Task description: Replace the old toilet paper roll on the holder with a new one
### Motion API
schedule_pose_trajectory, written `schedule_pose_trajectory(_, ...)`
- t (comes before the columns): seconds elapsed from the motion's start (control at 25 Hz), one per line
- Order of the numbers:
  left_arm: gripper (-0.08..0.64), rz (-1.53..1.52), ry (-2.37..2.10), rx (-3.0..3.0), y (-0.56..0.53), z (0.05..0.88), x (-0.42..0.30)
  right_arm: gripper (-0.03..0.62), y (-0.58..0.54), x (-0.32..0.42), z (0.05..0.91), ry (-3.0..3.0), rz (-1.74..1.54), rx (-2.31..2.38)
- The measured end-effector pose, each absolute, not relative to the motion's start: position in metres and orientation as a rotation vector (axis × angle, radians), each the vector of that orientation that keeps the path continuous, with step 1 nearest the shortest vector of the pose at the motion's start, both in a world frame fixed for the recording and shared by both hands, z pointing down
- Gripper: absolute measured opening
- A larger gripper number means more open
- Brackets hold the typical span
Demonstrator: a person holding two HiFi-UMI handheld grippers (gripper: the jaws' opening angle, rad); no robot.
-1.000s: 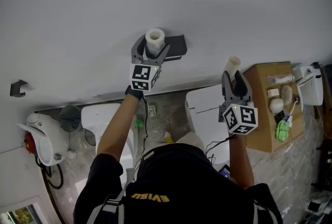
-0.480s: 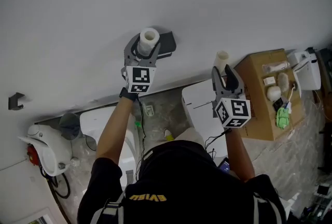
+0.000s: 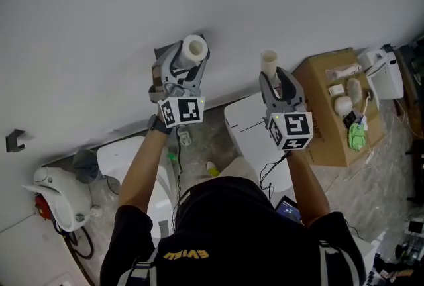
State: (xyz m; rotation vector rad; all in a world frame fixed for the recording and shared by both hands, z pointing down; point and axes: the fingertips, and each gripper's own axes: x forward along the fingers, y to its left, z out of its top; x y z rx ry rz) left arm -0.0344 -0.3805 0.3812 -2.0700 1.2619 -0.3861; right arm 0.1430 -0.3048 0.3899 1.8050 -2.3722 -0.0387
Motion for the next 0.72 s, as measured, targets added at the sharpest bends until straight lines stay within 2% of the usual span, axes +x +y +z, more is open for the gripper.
schedule_pose_trajectory(0.4, 0.295, -0.423, 0.978, -1.948, -0.332, 0.411, 0.034, 0.173, -0.331, 0.137, 0.377, -2.372, -0.137, 1.776)
schedule_pose_trajectory(0.72, 0.295, -0.410, 0.833, -1.909, -0.296, 0.449, 0.060, 0.173, -0.329, 0.154, 0.382, -2.330, -0.193, 1.782)
